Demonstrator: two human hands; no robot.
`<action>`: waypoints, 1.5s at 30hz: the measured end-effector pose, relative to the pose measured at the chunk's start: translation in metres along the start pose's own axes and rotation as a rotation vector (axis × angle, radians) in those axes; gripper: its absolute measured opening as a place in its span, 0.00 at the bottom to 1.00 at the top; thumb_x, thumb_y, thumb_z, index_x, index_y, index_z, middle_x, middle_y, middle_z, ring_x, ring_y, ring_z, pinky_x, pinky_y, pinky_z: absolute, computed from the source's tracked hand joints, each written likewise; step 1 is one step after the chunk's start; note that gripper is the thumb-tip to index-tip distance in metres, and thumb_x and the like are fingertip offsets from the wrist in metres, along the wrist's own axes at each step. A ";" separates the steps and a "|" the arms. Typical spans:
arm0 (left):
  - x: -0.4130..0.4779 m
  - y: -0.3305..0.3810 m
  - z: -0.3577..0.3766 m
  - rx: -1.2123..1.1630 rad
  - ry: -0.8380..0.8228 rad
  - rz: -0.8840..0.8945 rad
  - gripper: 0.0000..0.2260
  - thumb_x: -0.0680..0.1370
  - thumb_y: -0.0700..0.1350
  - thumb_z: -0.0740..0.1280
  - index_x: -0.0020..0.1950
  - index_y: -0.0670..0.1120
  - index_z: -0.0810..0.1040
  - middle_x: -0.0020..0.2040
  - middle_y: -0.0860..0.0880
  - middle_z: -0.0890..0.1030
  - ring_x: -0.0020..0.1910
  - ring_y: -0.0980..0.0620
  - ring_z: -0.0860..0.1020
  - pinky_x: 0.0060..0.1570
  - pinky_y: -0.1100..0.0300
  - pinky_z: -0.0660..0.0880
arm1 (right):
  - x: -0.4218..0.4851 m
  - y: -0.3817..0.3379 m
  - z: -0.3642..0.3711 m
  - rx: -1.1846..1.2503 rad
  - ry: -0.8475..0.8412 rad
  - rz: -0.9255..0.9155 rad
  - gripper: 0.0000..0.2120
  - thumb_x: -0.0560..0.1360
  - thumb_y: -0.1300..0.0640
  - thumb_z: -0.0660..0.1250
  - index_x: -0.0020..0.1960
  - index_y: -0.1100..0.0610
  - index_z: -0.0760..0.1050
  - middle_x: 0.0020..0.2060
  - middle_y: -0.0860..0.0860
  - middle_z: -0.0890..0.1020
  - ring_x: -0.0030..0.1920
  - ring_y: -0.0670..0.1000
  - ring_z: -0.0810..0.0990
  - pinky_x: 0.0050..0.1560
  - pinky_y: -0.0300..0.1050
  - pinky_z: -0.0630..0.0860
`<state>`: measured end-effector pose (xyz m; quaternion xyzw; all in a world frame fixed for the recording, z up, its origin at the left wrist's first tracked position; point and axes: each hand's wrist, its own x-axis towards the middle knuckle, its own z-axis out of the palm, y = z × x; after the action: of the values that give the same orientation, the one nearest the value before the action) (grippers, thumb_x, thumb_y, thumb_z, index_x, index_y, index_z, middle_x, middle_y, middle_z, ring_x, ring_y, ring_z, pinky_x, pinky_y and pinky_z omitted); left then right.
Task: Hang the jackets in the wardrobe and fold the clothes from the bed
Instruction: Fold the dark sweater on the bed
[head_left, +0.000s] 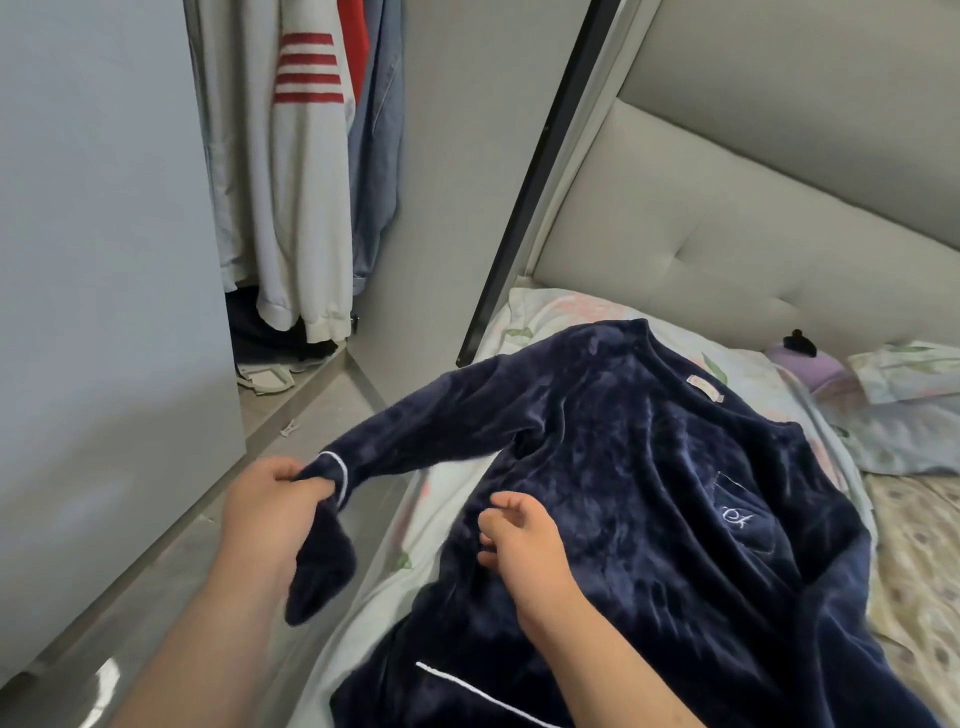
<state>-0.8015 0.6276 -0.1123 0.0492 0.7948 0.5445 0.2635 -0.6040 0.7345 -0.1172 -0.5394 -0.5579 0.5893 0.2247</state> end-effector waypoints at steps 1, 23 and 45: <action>-0.004 0.002 0.002 -0.072 -0.095 -0.011 0.06 0.70 0.35 0.73 0.39 0.44 0.79 0.36 0.44 0.81 0.37 0.44 0.78 0.38 0.55 0.73 | 0.000 -0.004 0.004 0.011 -0.052 -0.007 0.11 0.75 0.57 0.66 0.57 0.54 0.75 0.44 0.49 0.80 0.39 0.46 0.77 0.42 0.40 0.76; -0.049 -0.021 0.055 -0.075 -0.392 0.034 0.07 0.74 0.42 0.67 0.37 0.42 0.77 0.34 0.46 0.75 0.35 0.47 0.73 0.40 0.53 0.73 | -0.046 -0.053 -0.102 0.729 -0.214 -0.073 0.28 0.67 0.72 0.61 0.62 0.52 0.79 0.57 0.60 0.83 0.53 0.60 0.84 0.51 0.57 0.79; -0.140 -0.054 0.023 0.103 -0.665 0.239 0.12 0.76 0.50 0.67 0.38 0.43 0.79 0.39 0.48 0.81 0.40 0.49 0.78 0.45 0.53 0.74 | -0.111 0.045 -0.098 0.355 -0.221 0.281 0.18 0.69 0.69 0.66 0.57 0.59 0.78 0.45 0.61 0.84 0.45 0.60 0.82 0.52 0.58 0.79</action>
<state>-0.6600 0.5738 -0.1154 0.3294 0.6806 0.4851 0.4393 -0.4664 0.6663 -0.0946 -0.4960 -0.3862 0.7590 0.1696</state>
